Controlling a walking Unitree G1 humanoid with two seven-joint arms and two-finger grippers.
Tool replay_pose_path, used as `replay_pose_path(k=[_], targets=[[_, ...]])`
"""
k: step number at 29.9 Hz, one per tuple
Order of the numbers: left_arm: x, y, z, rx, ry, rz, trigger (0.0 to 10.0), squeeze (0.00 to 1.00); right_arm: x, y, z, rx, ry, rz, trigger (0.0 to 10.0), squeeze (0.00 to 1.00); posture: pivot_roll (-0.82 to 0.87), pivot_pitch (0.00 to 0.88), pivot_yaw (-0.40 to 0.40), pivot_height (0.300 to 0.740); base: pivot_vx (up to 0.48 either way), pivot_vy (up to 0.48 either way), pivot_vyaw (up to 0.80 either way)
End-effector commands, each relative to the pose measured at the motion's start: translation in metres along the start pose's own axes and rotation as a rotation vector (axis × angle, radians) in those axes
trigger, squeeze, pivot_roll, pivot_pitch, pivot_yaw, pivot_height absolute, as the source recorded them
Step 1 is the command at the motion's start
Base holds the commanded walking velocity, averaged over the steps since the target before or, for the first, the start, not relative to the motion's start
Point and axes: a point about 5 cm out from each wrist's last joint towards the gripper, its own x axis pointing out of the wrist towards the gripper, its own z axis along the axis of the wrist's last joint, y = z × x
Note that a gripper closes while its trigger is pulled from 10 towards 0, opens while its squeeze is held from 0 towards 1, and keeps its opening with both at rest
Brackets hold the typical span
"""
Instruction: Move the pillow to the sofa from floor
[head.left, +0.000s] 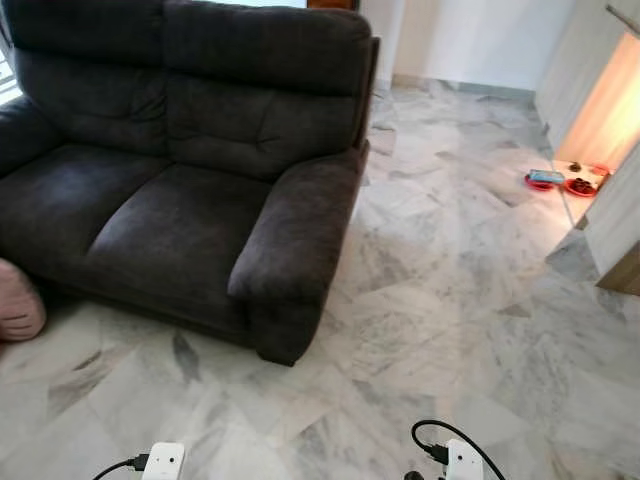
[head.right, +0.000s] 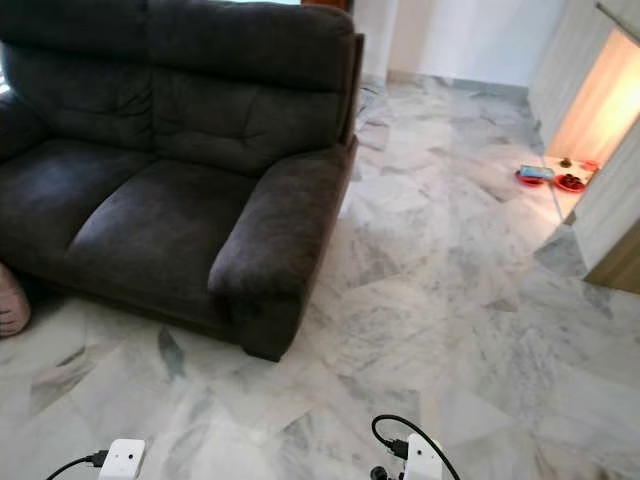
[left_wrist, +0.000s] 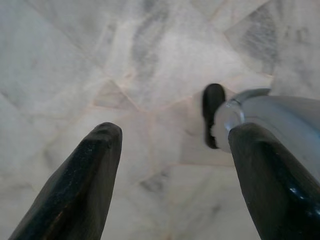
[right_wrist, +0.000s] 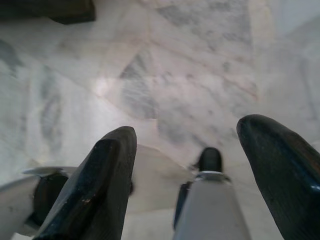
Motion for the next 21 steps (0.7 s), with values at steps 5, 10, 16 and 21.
replay_pose_path(k=[5,10,16,21], targets=[[0.0003,-0.0026,-0.0004,-0.007,0.003,-0.006,10.0,0.0,-0.0017,-0.006,-0.006,0.017,0.02,-0.021,10.0,0.0,0.01,0.0,-0.04,0.74,0.0,0.48,0.0],[0.0003,-0.0026,-0.0006,-0.009,0.004,-0.006,10.0,0.0,-0.0017,-0.006,-0.0056,0.003,0.019,-0.02,10.0,0.0,0.01,0.0,-0.04,0.74,0.0,0.48,-0.56],[0.0004,-0.0031,-0.0004,-0.008,0.004,-0.008,10.0,0.0,-0.0017,-0.0064,-0.0049,0.019,0.009,-0.023,10.0,0.0,0.0,0.0,-0.043,0.74,0.0,0.48,0.0],[0.0004,-0.0034,-0.0006,-0.014,0.003,-0.008,10.0,0.0,-0.0018,-0.0069,-0.0051,0.017,0.011,-0.025,10.0,0.0,0.0,0.0,-0.044,0.74,0.0,0.48,0.0]])
